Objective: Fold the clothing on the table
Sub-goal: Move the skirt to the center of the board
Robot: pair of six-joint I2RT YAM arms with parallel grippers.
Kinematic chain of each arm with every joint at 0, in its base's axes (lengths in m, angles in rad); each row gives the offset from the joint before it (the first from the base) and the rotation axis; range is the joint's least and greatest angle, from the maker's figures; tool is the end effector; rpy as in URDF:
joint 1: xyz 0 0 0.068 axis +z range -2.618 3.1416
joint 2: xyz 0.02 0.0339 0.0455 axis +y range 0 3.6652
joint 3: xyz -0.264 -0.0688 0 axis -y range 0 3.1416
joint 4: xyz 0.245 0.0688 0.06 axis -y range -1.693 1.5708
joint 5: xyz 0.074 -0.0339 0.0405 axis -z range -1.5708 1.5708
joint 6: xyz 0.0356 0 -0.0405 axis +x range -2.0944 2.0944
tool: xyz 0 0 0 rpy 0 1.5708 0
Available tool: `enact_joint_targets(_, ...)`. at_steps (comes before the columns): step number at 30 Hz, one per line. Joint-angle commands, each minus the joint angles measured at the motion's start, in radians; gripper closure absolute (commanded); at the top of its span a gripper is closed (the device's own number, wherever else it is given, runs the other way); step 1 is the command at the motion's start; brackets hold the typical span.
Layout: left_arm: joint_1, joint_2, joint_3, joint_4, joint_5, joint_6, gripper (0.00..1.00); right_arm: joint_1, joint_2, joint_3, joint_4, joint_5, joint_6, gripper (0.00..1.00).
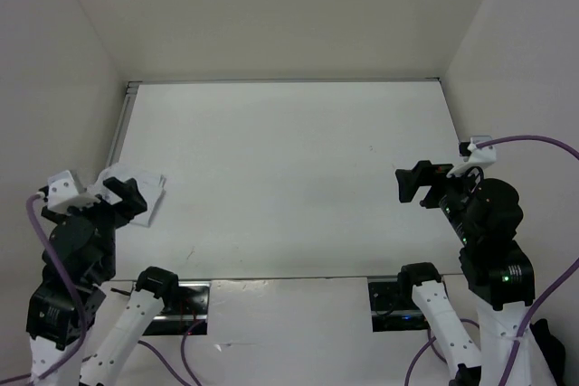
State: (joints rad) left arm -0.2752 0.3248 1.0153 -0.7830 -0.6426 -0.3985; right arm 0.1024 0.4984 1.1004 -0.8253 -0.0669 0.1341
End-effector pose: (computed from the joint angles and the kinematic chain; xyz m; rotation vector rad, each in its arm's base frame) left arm 0.0275 0.0144 0.3906 -0.5736 1.5416 0.0202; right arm 0.0623 0.0088 0.4036 -0.0195 1.7993 0.2292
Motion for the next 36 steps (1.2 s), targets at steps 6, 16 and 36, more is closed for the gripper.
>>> enact_joint_targets(6, 0.002, -0.046, -0.032, 0.114, 0.139, 0.134, 0.0, 0.008, 0.0, 0.006, 0.012, 0.007, 0.007, 0.02)
enact_joint_targets(16, 0.005, 0.799, 0.17, 0.086, -0.167, -0.212, 0.0, 0.008, 0.02, 0.006, 0.012, -0.036, -0.002, 0.02)
enact_joint_targets(36, 0.326, 1.425, 0.218, 0.001, -0.03, -0.591, 0.0, 0.008, 0.02, 0.006, 0.012, -0.054, -0.011, 0.02)
